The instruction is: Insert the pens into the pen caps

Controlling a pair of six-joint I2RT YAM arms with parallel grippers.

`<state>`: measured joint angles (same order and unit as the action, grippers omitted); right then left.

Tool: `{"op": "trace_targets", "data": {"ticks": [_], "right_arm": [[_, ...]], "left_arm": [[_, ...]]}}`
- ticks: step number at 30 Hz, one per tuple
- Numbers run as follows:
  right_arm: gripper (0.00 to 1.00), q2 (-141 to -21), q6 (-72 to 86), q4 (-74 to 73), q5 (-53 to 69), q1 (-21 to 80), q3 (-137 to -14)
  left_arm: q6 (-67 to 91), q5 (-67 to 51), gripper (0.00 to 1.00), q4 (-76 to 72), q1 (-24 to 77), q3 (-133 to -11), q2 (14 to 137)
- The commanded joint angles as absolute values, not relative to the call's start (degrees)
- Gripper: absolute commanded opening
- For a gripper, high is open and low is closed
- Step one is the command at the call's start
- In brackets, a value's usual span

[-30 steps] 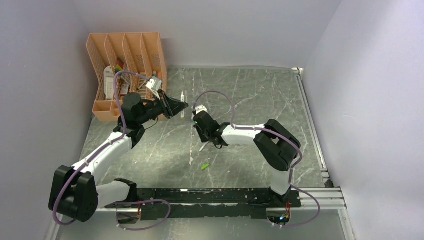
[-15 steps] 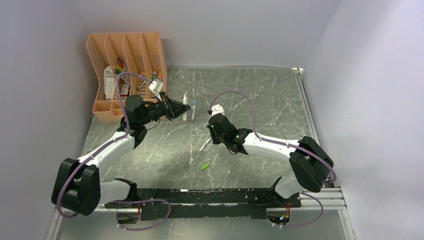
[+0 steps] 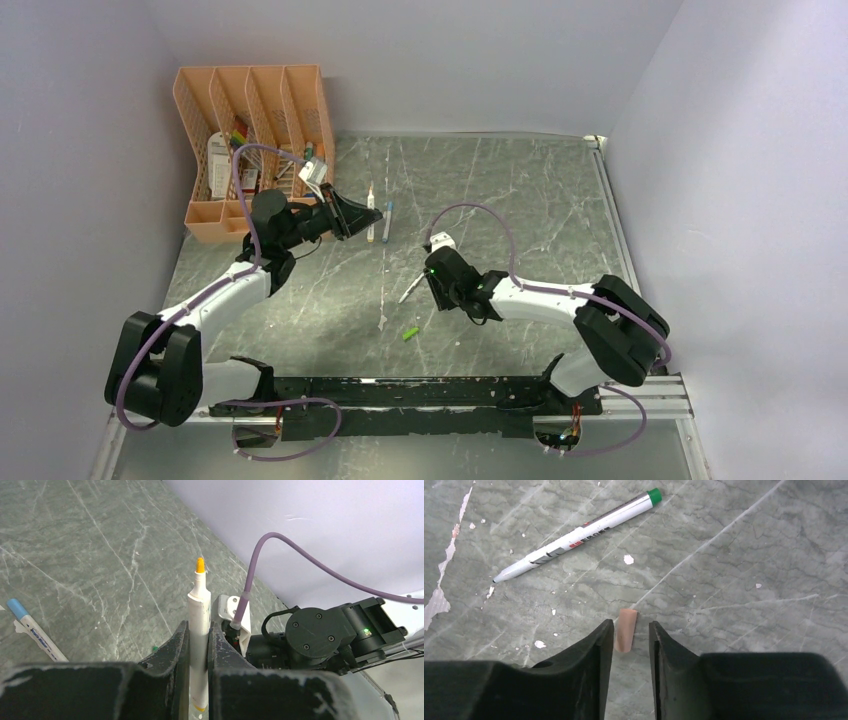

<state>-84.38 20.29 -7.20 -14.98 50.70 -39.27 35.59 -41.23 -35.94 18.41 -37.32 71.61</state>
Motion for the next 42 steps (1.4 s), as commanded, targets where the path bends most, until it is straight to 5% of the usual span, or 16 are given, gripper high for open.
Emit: {"op": "trace_targets", "data": {"ticks": [1, 6, 11, 42], "right_arm": [[0.36, -82.9, 19.8, -7.6, -16.8, 50.6, -40.7], [0.34, -80.5, 21.7, -8.0, -17.4, 50.7, -39.7], [0.00, -78.3, 25.0, -6.3, -13.7, 50.7, -37.8], [0.00, -84.3, 27.0, -10.0, -14.4, 47.3, -39.5]], "left_arm": [[34.3, -41.6, 0.07, -35.4, 17.9, -37.4, 70.6], [33.7, -41.0, 0.07, -34.0, 17.9, -37.2, 70.0], [34.2, -41.2, 0.07, -34.6, 17.9, -37.3, 70.6], [32.3, -40.0, 0.07, -32.2, 17.9, -36.6, 70.0]]}}
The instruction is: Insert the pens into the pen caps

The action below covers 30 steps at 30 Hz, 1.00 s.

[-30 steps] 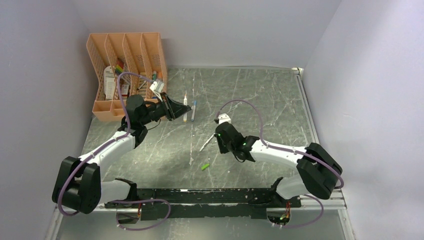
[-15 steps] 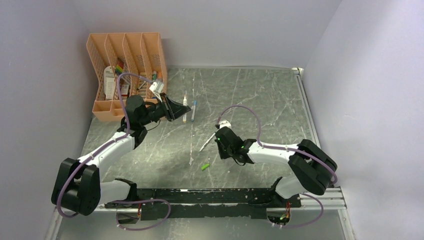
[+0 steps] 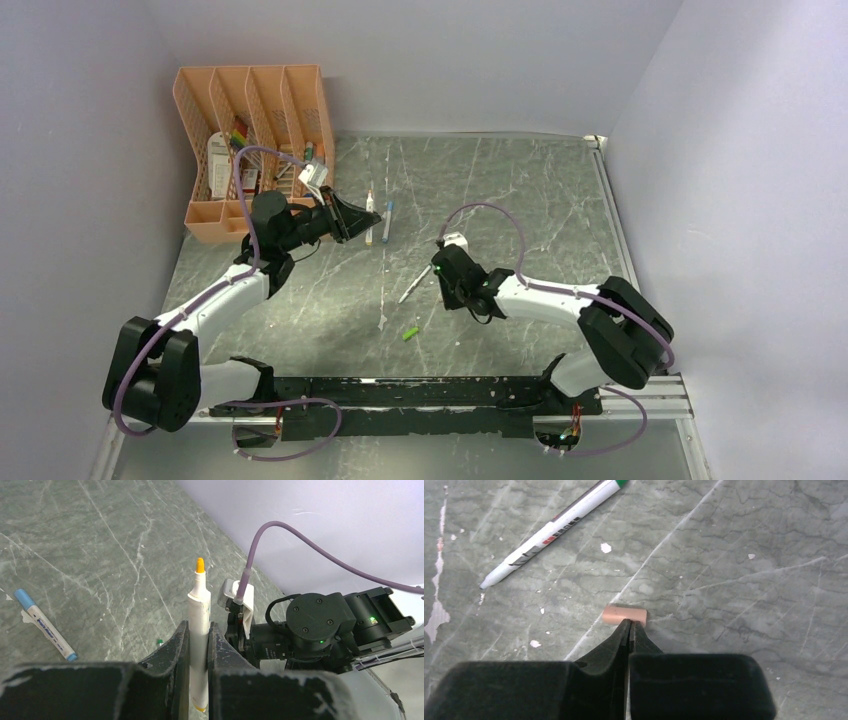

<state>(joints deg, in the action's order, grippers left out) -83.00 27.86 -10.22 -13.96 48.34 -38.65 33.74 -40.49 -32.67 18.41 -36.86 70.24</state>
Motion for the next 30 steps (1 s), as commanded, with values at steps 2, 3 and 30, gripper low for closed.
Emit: {"op": "trace_targets", "data": {"ticks": [2, 3, 30], "right_arm": [[0.00, -85.2, 26.8, -9.4, -13.8, 47.1, -39.7], [0.00, -85.5, 26.8, -9.3, -13.7, 47.1, -40.0], [0.44, -87.5, 32.2, -10.7, -20.1, 49.2, -46.7]], "left_arm": [[31.8, -39.5, 0.07, -31.3, 17.9, -36.6, 69.7], [31.6, -39.3, 0.07, -31.0, 17.9, -36.7, 69.6], [31.7, -39.3, 0.07, -30.5, 17.9, -36.3, 67.8]]}}
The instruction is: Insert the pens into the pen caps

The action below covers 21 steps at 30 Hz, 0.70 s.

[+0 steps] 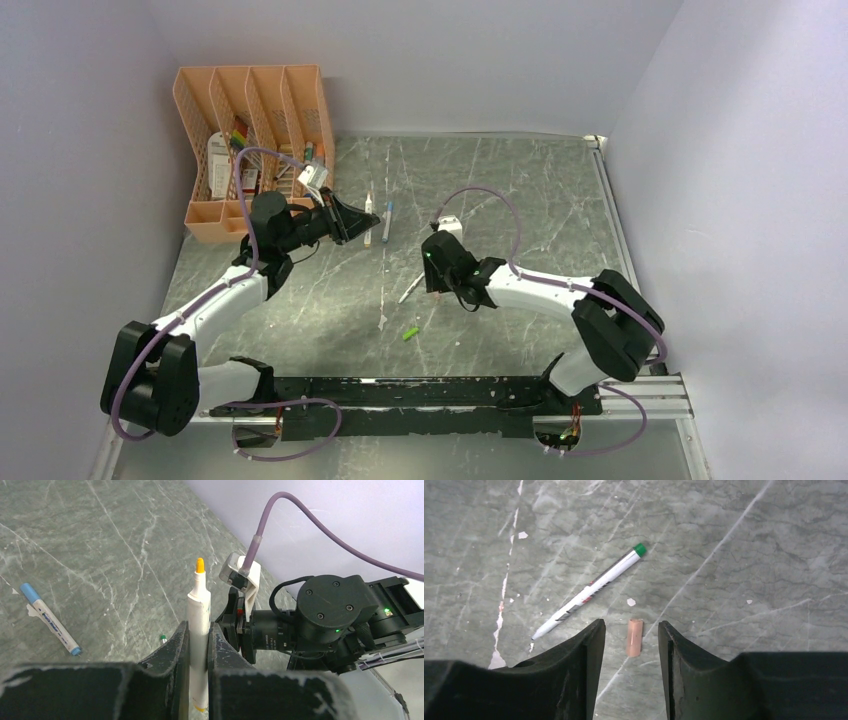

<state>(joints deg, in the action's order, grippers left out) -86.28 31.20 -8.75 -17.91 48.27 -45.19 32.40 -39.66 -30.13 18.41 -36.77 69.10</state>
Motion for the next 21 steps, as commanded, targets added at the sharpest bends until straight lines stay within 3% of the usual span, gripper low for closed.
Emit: {"op": "trace_targets", "data": {"ticks": [1, 10, 21], "right_arm": [[0.44, -88.1, 32.3, -10.9, -20.0, 49.4, -46.8], [0.39, -91.4, 32.8, -10.3, -20.5, 50.1, -45.6], [0.21, -93.9, 33.0, -12.5, -21.3, 50.3, -47.3]], "left_arm": [[31.7, -39.3, 0.07, -30.5, 17.9, -36.3, 67.7], [31.9, -39.3, 0.07, -30.6, 17.9, -36.2, 67.6], [31.7, -39.0, 0.07, -30.1, 17.9, -36.4, 67.5]]}}
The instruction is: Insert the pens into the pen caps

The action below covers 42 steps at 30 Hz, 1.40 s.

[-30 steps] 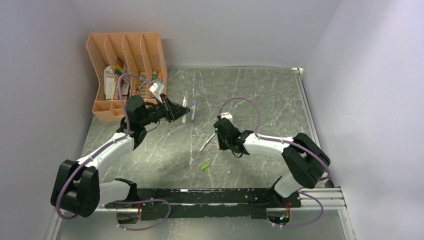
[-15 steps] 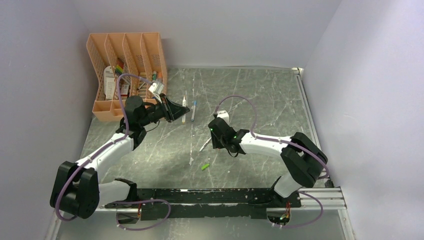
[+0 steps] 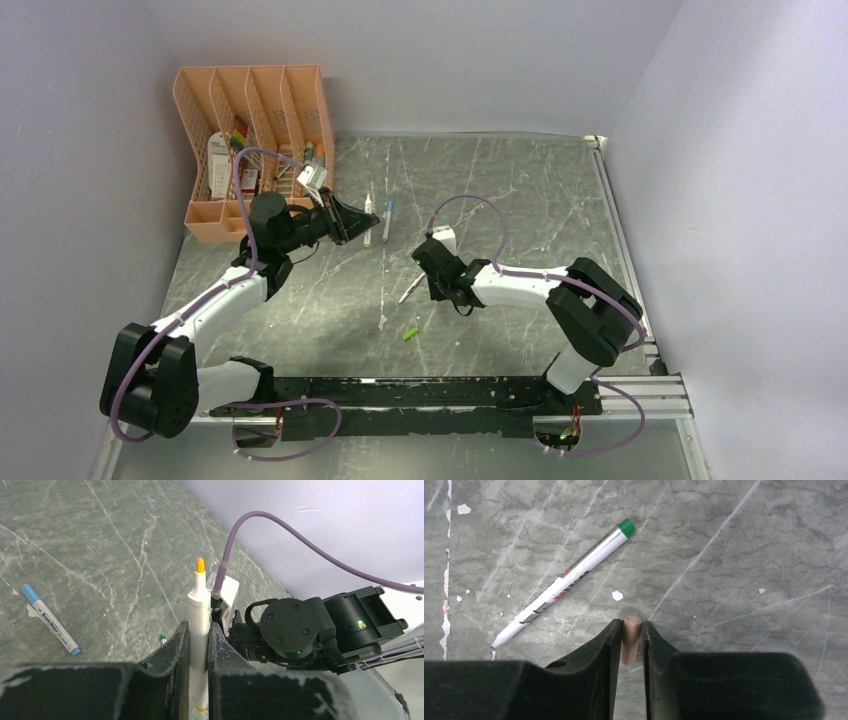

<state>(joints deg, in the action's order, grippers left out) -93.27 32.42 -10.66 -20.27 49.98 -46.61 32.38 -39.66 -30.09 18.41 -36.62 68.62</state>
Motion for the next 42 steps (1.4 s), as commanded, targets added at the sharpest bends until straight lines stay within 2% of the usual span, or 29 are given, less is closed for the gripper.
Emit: {"op": "trace_targets", "data": {"ticks": [1, 5, 16, 22, 27, 34, 42], "right_arm": [[0.16, -93.9, 33.0, -12.6, -21.3, 50.3, -47.4], [0.00, -93.1, 33.4, -12.9, -21.1, 50.4, -47.5], [0.00, -87.7, 31.6, -11.9, -20.0, 49.6, -48.9], [0.00, -84.0, 28.5, -9.8, -16.5, 45.1, -49.8], [0.00, -82.4, 28.0, -7.1, -12.8, 41.1, -50.5], [0.00, -72.7, 31.8, 2.0, -6.4, 39.4, -47.0], [0.00, -62.2, 30.4, 9.7, -6.1, 39.4, -44.8]], "left_arm": [[31.8, -39.1, 0.07, -30.1, 17.9, -36.4, 67.6], [31.9, -39.2, 0.07, -30.5, 17.9, -36.1, 67.7], [37.2, -40.4, 0.07, -38.9, 17.9, -34.1, 71.8], [44.0, -41.0, 0.07, -50.4, 17.9, -31.3, 75.8], [47.2, -41.4, 0.07, -53.8, 18.5, -29.3, 73.8], [42.4, -36.9, 0.07, -49.5, 28.4, -31.0, 74.2], [49.0, -33.5, 0.07, -71.0, 35.5, -27.0, 81.4]]}}
